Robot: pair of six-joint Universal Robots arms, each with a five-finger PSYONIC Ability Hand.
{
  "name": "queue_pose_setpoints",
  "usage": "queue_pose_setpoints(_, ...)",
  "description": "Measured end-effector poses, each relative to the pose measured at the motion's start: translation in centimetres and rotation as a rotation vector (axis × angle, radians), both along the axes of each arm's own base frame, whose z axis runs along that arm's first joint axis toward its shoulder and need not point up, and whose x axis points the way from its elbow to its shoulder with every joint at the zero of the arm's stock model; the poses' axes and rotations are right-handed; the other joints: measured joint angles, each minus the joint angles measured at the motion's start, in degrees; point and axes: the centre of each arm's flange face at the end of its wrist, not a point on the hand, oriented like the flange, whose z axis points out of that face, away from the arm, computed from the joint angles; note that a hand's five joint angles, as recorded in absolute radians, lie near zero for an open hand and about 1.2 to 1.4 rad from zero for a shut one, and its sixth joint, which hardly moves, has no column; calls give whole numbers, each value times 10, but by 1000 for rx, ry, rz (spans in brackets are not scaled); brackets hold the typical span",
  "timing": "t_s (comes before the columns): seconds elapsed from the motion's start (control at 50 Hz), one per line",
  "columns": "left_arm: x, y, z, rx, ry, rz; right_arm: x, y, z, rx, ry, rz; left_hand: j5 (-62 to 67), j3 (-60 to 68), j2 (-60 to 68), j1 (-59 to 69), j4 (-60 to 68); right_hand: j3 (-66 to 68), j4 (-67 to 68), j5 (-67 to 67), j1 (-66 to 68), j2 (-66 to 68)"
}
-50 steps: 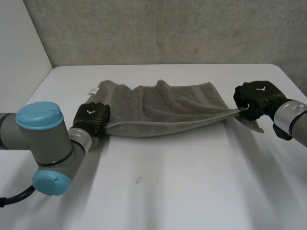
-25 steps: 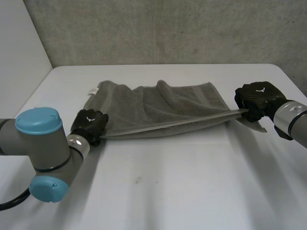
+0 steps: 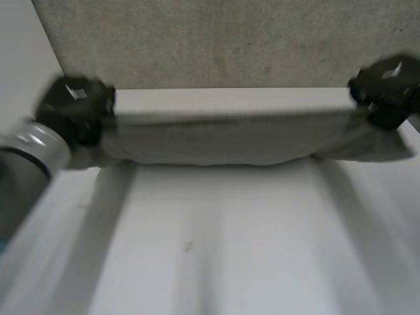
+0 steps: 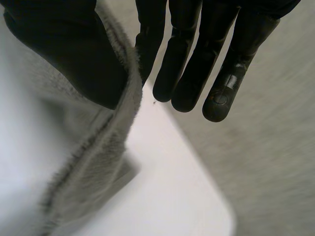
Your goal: Fold the towel.
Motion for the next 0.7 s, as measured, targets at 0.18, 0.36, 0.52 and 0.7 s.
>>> queue_pose_setpoints(0.18,7,21,62,-90,-18,-14,-6,17,54,-141,15,-16,4,0,0,8,0,1,0,0,0,0)
queue_pose_setpoints(0.36,1,-27,-27,186,-154,-2,15,-14,-17,78,122,19,6,1,1,11,0,1,0,0,0,0)
queue_pose_setpoints(0.52,-5,-66,-89,301,-188,2,43,-44,-81,163,254,31,6,1,1,16,0,1,0,0,0,0)
queue_pose_setpoints(0.7,-15,-128,-10,-220,30,20,71,-95,-8,-328,19,-25,6,1,1,16,0,1,0,0,0,0)
